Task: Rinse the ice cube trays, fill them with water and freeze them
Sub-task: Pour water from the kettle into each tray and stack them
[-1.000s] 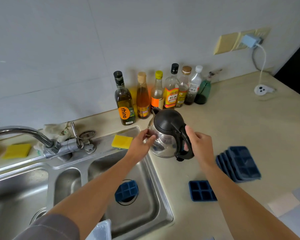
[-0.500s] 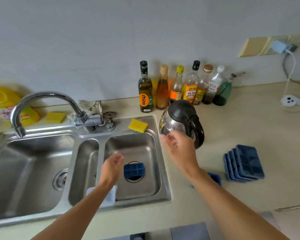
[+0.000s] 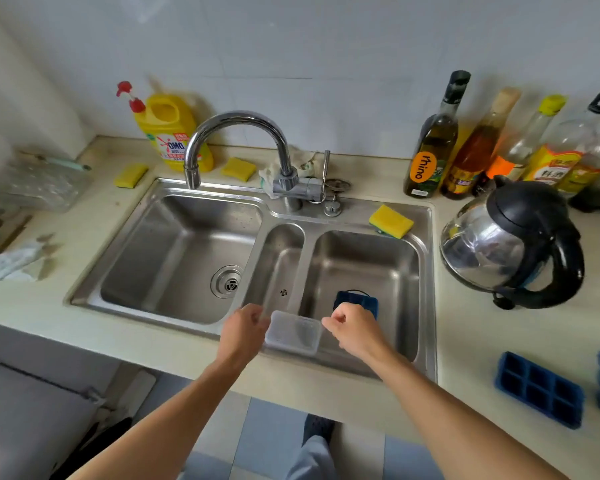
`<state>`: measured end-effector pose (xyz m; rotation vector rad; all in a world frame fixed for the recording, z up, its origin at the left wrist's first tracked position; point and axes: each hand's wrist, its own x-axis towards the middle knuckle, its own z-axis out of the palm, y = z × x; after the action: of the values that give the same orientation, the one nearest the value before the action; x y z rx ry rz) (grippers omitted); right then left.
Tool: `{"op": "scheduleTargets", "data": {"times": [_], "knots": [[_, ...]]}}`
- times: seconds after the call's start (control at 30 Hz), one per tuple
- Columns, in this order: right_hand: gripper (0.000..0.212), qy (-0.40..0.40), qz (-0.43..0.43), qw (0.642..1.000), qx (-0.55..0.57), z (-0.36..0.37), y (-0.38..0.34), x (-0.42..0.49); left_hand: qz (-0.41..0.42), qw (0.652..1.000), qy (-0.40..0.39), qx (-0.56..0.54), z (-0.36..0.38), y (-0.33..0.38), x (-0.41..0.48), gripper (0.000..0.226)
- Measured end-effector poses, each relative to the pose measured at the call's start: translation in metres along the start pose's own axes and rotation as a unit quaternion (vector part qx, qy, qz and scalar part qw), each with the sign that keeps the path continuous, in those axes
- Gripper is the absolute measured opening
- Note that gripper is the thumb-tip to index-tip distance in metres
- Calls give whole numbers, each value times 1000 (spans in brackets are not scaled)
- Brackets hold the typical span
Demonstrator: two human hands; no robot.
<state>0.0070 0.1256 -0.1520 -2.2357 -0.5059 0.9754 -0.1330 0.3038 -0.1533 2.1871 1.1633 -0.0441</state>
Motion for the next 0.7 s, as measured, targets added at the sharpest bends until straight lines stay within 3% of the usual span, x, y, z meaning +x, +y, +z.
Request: {"op": "scheduleTargets", "data": {"times": [0.1, 0.2, 0.4, 0.7], "knots": [[45, -35, 24, 998, -41, 16, 4, 9, -15, 999, -42, 17, 3, -5, 5, 24], [42, -66, 55, 995, -56, 28, 4, 16, -15, 995, -92, 39, 6, -10, 9, 20], [39, -86, 95, 991, -46, 37, 1, 18, -22, 992, -114, 46, 7, -11, 19, 17], [38, -36, 65, 997, -21, 26, -4, 16, -8, 996, -66, 61, 9, 1, 32, 22]]}}
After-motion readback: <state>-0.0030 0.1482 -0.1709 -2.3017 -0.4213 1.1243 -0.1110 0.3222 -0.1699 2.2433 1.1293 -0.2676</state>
